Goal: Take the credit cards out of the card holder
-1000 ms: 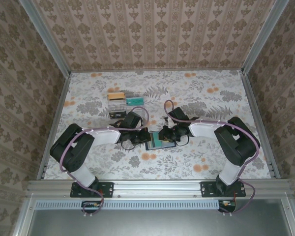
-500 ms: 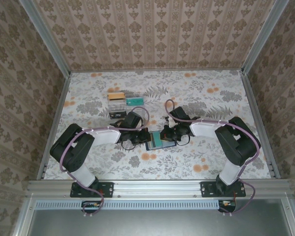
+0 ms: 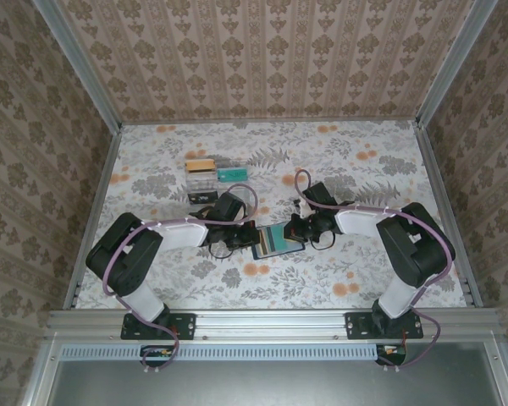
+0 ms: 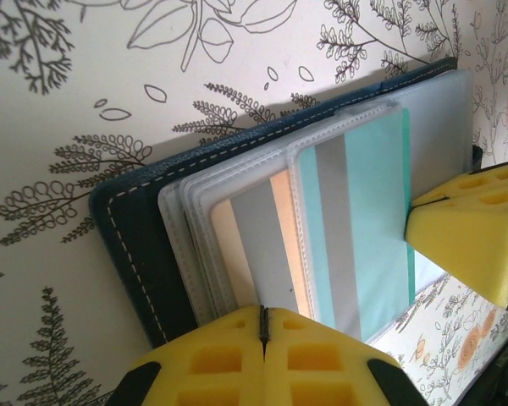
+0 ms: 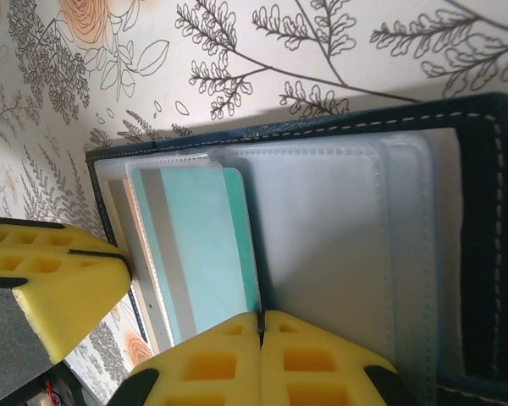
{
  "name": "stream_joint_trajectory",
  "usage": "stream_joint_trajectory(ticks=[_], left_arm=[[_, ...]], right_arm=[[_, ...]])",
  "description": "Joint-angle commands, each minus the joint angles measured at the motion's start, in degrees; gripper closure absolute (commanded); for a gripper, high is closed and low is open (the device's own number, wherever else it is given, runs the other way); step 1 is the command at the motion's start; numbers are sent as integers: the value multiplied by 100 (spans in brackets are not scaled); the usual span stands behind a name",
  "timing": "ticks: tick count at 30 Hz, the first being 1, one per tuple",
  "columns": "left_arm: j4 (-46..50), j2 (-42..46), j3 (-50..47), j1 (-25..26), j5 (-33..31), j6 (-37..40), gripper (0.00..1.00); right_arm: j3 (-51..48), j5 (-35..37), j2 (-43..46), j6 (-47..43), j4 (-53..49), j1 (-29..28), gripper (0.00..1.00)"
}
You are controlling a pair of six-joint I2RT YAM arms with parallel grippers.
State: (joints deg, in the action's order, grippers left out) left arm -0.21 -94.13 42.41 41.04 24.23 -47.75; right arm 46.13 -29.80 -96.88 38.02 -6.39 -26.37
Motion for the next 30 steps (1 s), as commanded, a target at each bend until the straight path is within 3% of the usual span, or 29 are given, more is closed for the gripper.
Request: stream_joint_trajectory(ticks=[1,24,30], left_arm=[[618,-117,-50,-62,-173,179,100],[548,-148,-91,-73,-103,189,100],[543,-158,-75,-67,-90,187,100]], right_arm=[[-130,-89,159,-119,-124,96,100],[-111,-573,177,-426,-257,474,96],[-151,-784,96,-312,81,406,79]])
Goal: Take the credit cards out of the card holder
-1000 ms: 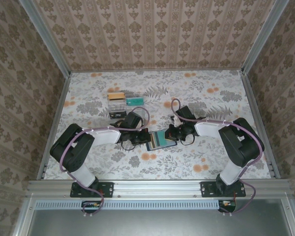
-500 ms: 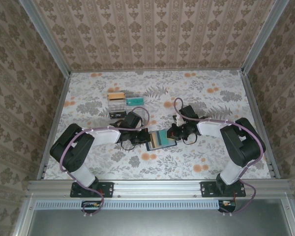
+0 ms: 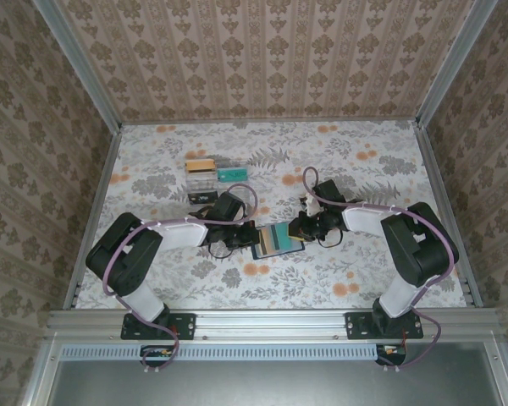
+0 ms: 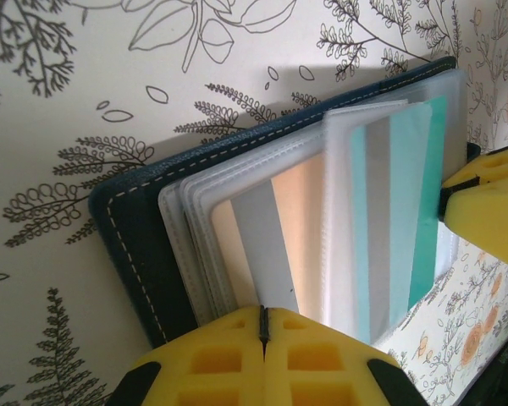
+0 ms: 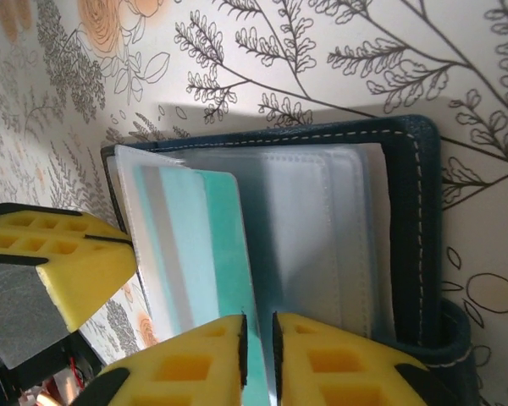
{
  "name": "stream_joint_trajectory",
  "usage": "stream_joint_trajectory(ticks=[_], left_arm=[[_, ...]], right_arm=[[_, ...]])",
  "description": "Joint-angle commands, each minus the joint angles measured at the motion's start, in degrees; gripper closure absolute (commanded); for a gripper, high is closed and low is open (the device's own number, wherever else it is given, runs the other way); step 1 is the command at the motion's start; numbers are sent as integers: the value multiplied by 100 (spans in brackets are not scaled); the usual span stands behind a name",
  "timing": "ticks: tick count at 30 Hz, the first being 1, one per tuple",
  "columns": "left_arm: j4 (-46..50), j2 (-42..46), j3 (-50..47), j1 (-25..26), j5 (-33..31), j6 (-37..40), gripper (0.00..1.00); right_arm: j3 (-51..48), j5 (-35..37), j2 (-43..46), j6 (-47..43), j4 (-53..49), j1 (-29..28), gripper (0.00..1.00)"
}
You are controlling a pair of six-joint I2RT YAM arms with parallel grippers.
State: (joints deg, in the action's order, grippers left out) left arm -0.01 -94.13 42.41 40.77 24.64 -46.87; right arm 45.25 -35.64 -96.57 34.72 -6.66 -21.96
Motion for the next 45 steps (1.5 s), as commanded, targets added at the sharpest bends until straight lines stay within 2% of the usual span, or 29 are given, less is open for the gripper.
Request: stream_joint_trajectory(ticks=[1,20,23,26,32,45], left_arm=[[521,-159,-80,-43,-135,95,100],[502,-132,-107,-17,-135,64,100],[504,-132,-114,-19,-135,65,100],[505,-111,-128,-18,-142,64,100],[485,-110,-165,-17,-144,64,100],[484,-111,-181,-22,-146,74,100]], right_arm=[[-30,-197,22,18,110,-52,78],[211,-325,-458,255,493,-438,74],[214,-318,-472,247,469,-463,78],[173,-227,-421,209,395,-452,89],[55,-189,-303,63,244,-303,96],[-510,-196,206,-87,131,240,95]])
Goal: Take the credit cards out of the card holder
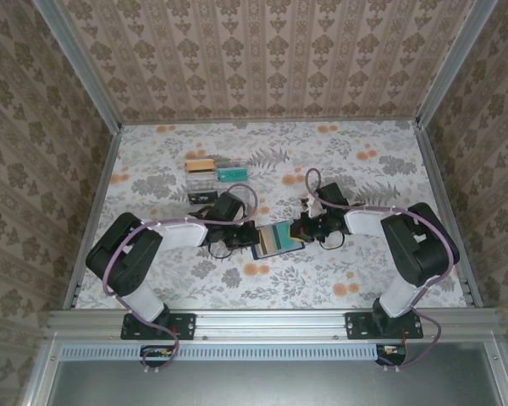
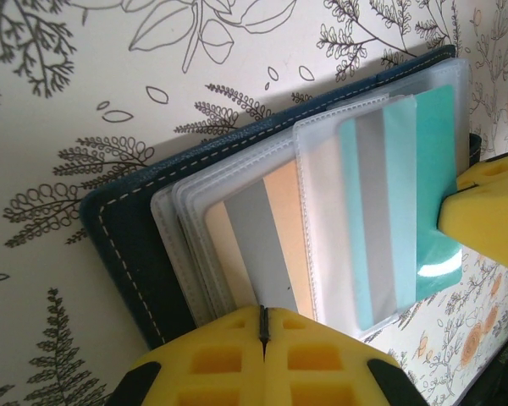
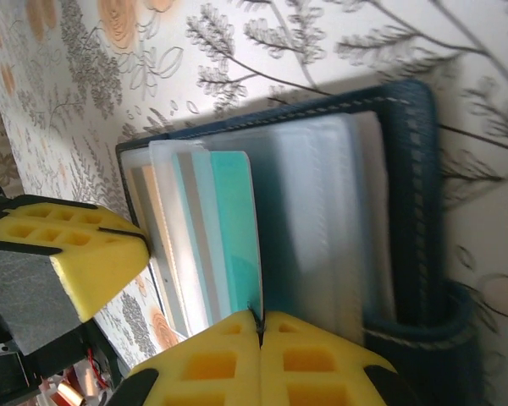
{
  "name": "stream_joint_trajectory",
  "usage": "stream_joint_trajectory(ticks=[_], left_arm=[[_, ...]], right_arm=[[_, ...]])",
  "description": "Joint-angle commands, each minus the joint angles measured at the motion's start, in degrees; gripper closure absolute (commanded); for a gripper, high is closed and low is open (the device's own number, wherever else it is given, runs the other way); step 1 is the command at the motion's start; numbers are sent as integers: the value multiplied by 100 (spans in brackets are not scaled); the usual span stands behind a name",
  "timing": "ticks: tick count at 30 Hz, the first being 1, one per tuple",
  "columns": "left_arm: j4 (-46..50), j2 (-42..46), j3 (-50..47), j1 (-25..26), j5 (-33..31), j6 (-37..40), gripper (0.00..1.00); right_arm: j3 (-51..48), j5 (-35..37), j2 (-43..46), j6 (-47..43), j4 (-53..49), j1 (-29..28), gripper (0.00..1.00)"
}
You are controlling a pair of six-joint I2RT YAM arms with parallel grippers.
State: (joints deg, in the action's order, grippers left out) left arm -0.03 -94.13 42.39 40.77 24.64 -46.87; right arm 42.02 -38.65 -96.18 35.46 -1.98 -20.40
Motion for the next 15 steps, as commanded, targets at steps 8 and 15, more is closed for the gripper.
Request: stream_joint_trajectory(ticks=[8,15], left_arm=[[486,-108,-166,-26,-142,82,100],[478,-75,-174,-26,-153,77,100]], right_arm=[[-361,61,408,-169,-335,298,95],[-370,-2,395,-34,-151,302,94]])
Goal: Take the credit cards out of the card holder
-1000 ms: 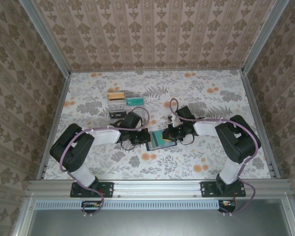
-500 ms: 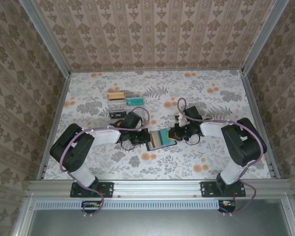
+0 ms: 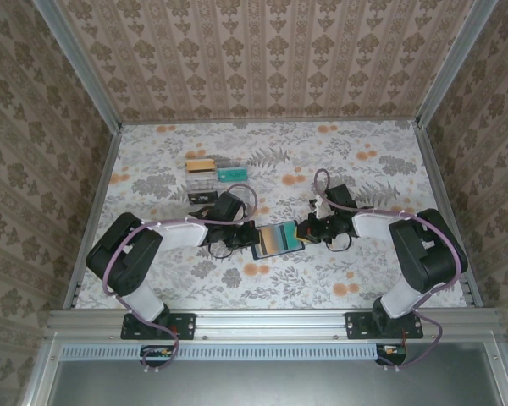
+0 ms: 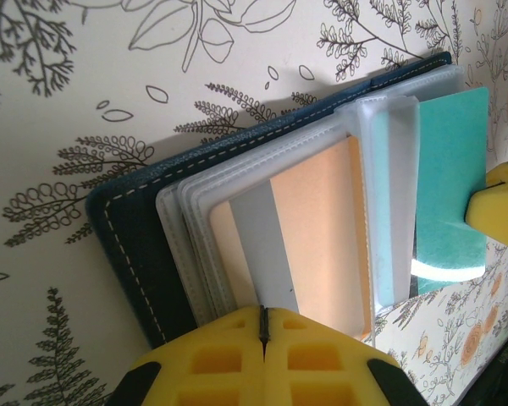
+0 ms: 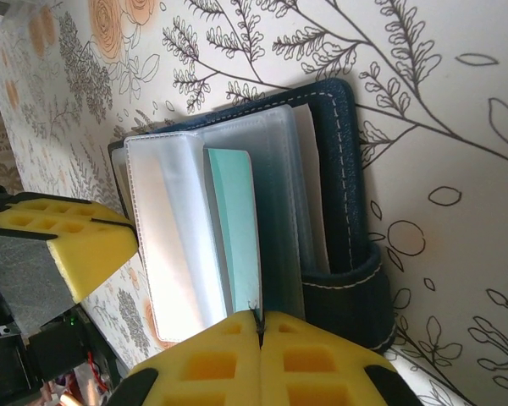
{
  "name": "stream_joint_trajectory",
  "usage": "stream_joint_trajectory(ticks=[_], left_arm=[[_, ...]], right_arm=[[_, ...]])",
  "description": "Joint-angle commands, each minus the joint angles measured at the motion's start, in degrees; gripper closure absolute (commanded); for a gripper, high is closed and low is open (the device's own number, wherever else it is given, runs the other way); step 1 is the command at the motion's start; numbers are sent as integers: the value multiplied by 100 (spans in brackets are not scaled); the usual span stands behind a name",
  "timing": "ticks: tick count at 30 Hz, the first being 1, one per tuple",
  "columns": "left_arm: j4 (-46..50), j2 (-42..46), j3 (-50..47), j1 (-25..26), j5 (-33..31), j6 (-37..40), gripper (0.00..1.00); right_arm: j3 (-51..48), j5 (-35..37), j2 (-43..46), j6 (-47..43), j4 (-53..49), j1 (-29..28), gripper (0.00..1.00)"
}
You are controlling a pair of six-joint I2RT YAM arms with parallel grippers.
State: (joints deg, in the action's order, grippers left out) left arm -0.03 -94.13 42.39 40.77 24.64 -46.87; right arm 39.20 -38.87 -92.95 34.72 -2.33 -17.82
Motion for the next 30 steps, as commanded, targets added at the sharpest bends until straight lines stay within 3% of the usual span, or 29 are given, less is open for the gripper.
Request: stream_joint_trajectory(ticks=[1,18,20,24,30], left_arm=[[478,-78,-179,-26,-153,74,100],[589,276,-26,-110,-126,26,100],[627,522,25,-217,-118,-35,89],[631,1182,38,-455,-174,-307,47],[-132,1991,-5,-887,-7,-914,38]], right_arm=[[-88,43,91,23,-147,43,95],[-98,-152,1240,134,-367,338,100],[61,-192,1288,115,-515,341,100],[437,-289,1489,171,-689,302,100],[1128,-317,1368,515,-457,26,100]])
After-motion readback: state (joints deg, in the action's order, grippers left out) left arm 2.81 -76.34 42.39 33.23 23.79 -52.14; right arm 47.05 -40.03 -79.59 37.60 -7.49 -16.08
